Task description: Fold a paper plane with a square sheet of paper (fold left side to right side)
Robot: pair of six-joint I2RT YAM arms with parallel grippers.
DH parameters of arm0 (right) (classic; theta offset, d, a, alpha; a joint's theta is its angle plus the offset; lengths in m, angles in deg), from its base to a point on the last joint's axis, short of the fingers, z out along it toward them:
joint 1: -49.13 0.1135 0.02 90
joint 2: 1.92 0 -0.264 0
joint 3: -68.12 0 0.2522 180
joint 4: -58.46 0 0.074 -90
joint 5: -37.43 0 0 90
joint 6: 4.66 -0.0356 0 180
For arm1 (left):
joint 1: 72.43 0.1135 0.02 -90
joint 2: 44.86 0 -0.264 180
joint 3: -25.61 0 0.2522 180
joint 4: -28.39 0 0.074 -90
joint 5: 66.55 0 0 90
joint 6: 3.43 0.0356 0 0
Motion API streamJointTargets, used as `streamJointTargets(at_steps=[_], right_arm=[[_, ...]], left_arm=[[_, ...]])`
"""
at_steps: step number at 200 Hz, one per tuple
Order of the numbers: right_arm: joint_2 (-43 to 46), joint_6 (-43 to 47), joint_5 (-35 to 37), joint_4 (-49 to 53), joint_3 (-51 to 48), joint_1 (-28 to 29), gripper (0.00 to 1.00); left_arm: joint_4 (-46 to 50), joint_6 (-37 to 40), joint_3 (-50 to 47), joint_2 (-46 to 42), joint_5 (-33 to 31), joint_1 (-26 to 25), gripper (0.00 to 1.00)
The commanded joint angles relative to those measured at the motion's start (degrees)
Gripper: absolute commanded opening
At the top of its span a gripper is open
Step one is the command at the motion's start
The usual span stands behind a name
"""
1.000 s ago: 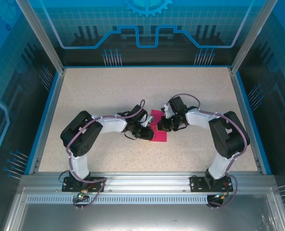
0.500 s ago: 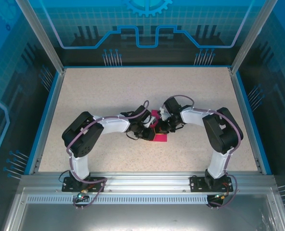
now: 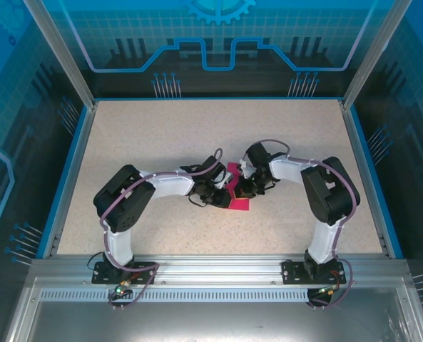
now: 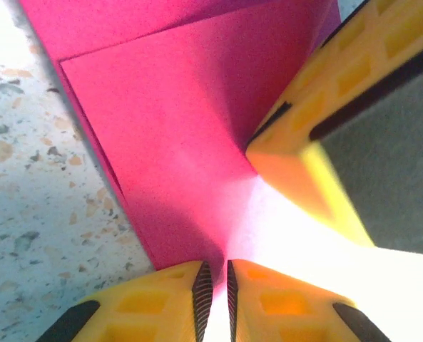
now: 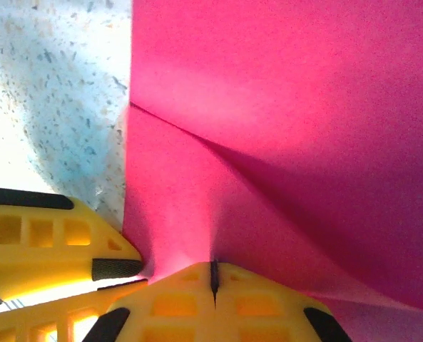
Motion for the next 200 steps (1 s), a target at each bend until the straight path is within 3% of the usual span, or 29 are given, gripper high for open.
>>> streamJointTargets(at_steps=[1, 78, 159, 200], right_arm=[[-2.3, 2.9, 4.6, 4.3, 2.1, -2.9, 0.00], [-5.0, 7.5, 6.0, 9.4, 6.8, -9.3, 0.00], [-6.8, 8.9, 0.2, 10.5, 9.7, -13.1, 0.00], [-0.7, 8.6, -1.5, 8.3, 7.4, -14.0, 0.00]], left_arm=[[5.8, 1.0, -2.3, 5.2, -4.1, -0.7, 0.20], [5.1, 1.0, -2.6, 5.7, -3.9, -0.6, 0.20], [4.5, 1.0, -2.9, 4.3, -3.4, -0.6, 0.20], [4.1, 0.9, -3.0, 3.4, -3.2, -0.6, 0.20]])
